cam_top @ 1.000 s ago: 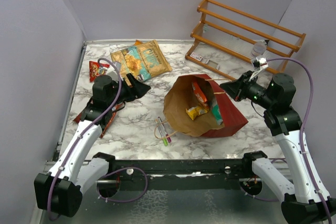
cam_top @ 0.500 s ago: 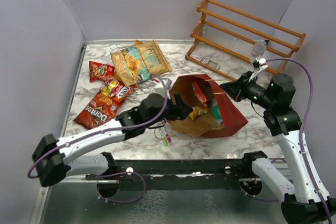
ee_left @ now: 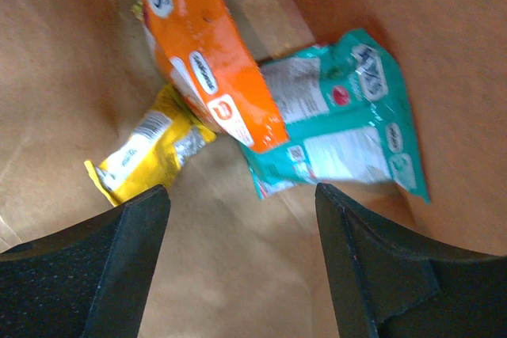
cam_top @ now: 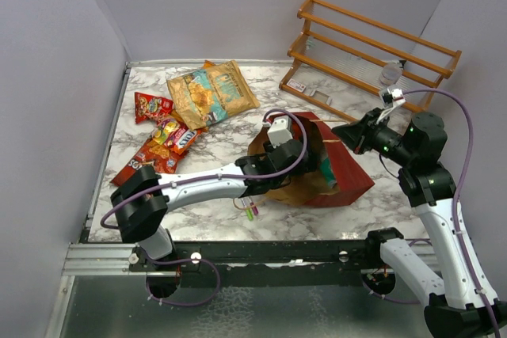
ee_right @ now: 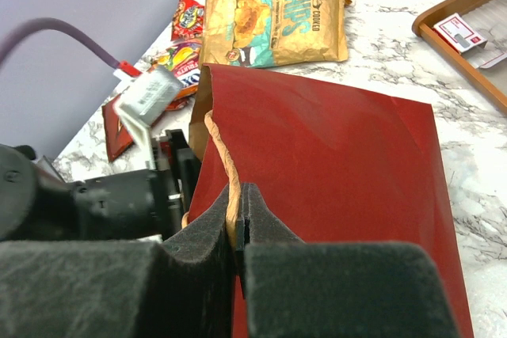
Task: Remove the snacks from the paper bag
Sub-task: Take out the snack from the paper bag.
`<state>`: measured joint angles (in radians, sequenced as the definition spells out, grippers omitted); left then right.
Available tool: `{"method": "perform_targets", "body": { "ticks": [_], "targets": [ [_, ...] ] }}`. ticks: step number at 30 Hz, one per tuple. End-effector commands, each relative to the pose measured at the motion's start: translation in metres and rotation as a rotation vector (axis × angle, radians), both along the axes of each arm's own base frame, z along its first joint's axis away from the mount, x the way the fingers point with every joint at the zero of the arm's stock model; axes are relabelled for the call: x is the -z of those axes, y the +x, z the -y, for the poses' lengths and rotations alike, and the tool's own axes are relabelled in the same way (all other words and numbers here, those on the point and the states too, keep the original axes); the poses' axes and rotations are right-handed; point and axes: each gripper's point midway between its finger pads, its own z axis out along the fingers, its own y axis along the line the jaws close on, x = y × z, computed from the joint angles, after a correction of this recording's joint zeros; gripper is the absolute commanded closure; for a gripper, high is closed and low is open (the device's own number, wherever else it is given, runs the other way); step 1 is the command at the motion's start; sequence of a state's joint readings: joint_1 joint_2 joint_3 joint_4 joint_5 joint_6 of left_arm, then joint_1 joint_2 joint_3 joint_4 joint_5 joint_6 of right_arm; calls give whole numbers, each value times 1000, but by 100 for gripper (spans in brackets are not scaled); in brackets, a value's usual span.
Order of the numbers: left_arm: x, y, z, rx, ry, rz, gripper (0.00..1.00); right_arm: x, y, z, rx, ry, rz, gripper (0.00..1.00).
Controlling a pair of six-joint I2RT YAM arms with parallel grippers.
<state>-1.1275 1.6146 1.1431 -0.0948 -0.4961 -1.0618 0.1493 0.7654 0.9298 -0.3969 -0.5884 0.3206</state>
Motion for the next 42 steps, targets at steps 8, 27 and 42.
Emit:
{"method": "perform_targets", "body": {
  "ticks": [8,27,42],
  "targets": [
    [15,56,13,-218,95,115,18,-1,-3,1,3,0,5,99],
    [21,62,-6,-264,178,104,86,1,-4,2,13,-7,2,99],
    [-72,-3,-18,102,-107,188,100,4,-2,5,29,-12,-3,99]
  ]
}}
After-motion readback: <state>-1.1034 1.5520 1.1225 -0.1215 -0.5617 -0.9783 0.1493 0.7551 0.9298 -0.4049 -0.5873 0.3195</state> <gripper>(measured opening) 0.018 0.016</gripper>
